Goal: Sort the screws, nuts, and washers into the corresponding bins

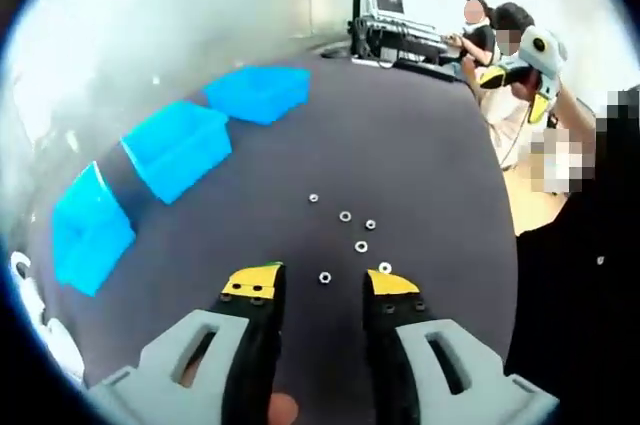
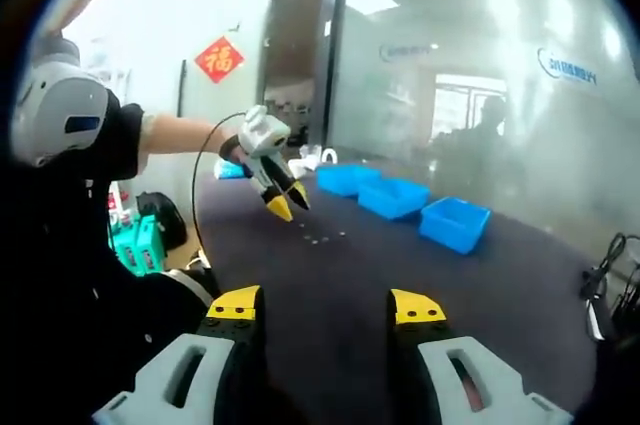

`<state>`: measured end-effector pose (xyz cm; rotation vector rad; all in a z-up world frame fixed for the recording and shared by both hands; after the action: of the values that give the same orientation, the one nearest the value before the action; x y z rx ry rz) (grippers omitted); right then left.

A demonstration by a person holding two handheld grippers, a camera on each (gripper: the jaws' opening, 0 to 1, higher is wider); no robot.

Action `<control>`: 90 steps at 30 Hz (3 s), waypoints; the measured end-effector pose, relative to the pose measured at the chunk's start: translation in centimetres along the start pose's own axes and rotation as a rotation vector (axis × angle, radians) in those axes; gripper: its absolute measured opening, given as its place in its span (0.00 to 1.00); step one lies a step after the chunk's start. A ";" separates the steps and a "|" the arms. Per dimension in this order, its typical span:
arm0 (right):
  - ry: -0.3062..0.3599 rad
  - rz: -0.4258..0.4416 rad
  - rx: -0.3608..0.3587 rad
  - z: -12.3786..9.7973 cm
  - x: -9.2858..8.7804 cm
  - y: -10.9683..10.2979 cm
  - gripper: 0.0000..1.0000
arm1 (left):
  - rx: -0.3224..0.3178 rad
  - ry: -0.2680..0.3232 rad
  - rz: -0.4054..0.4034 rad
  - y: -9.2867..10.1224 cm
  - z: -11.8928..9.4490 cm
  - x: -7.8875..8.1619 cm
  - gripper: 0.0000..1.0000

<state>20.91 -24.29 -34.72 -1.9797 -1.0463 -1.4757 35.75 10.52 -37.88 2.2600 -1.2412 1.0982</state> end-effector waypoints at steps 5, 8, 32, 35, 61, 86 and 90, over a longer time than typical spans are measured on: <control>0.011 0.003 0.001 0.1 0.1 -0.1 0.44 | -0.003 0.006 -0.003 0.4 0.4 -0.3 0.26; 0.013 0.003 0.004 0.1 0.1 -0.2 0.44 | 0.003 0.015 -0.022 0.4 0.6 -0.4 0.22; 0.001 -0.012 0.013 0.4 0.2 -0.3 0.44 | -0.001 -0.008 -0.068 0.2 2.0 -1.7 0.10; 0.004 -0.016 0.010 0.3 0.4 -0.2 0.44 | 0.000 -0.005 -0.068 0.4 2.1 -1.7 0.06; 0.105 -0.010 -0.056 0.1 2.5 0.7 0.44 | 0.251 0.427 -0.261 0.9 -3.1 -0.7 0.05; 0.211 0.052 -0.225 -0.2 2.4 0.1 0.44 | 0.531 0.650 -0.311 -2.8 -8.4 1.6 0.05; 0.220 0.069 -0.262 -0.3 2.2 0.4 0.43 | 0.603 0.617 -0.285 -5.3 -8.4 1.9 0.05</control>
<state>21.37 -24.09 -32.55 -1.9437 -0.7154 -1.8214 36.78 17.48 -30.65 2.0899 -0.3533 2.0296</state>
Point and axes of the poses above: the point that each gripper's makers call its tool centre point, and the gripper's own axes: z roughly forward along the fingers, y roughly to its right, x roughly out of its top, the point moved 9 cm from there along -z, roughly backward along the fingers, and after that the axes turned 5 degrees about x, right-handed, at the moved point
